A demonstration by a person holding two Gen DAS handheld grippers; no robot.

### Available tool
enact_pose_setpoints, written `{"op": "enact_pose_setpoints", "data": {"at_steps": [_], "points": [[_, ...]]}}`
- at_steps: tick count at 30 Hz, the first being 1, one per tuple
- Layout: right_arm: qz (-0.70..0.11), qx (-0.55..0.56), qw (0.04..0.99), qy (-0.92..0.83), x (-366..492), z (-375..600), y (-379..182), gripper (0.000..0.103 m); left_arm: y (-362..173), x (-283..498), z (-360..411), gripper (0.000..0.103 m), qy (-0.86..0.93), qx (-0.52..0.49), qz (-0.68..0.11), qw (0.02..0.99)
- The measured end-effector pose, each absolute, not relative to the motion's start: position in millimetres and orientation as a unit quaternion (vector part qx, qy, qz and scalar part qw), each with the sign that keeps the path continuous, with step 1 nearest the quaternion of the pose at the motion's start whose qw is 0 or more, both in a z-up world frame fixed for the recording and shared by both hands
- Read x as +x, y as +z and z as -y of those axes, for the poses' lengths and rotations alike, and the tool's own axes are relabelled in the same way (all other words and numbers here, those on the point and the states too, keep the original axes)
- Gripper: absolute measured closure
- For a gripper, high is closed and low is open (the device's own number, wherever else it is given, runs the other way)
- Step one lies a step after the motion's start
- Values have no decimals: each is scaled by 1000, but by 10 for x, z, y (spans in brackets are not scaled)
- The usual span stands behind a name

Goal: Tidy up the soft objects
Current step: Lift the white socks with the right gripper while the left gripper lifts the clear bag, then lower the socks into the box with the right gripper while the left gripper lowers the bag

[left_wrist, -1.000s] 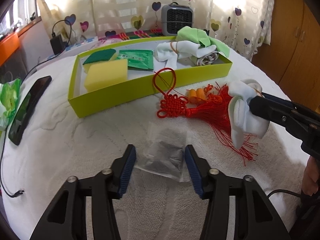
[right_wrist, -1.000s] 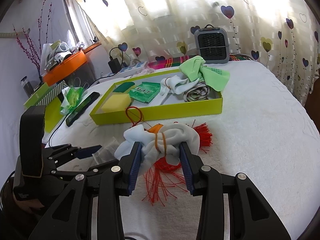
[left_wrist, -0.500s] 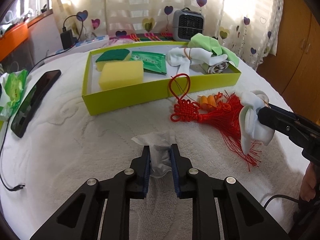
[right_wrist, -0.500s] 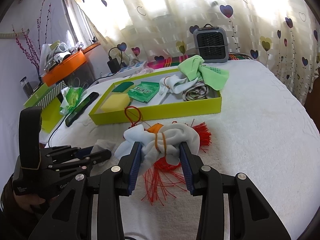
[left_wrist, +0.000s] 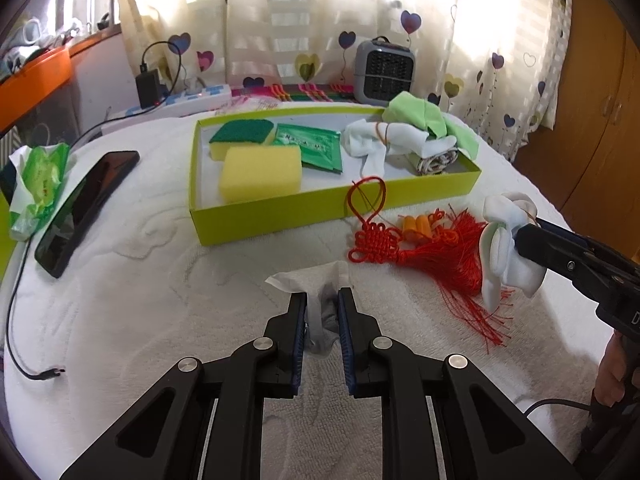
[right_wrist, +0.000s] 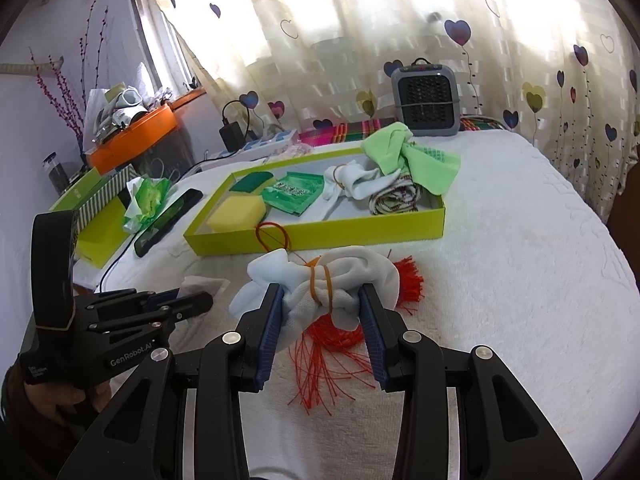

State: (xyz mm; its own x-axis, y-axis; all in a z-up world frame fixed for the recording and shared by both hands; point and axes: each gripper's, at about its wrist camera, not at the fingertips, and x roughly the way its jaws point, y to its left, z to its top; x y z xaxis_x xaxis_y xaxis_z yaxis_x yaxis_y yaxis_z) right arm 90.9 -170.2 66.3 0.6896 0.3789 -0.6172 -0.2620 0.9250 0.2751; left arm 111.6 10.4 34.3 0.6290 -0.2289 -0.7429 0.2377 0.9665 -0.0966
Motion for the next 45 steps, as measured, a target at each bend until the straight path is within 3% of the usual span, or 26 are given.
{"op": "enact_pose_setpoints", "data": {"at_steps": [29,45], "points": [[-299,62,933,190,1136,1644,1104,63,816,1325,-241,88,-130,-13,-360,924],[-304,38,933,190,1747,1577,1204,63,866,1735,-70,88,-148,-9,-357,922]]}}
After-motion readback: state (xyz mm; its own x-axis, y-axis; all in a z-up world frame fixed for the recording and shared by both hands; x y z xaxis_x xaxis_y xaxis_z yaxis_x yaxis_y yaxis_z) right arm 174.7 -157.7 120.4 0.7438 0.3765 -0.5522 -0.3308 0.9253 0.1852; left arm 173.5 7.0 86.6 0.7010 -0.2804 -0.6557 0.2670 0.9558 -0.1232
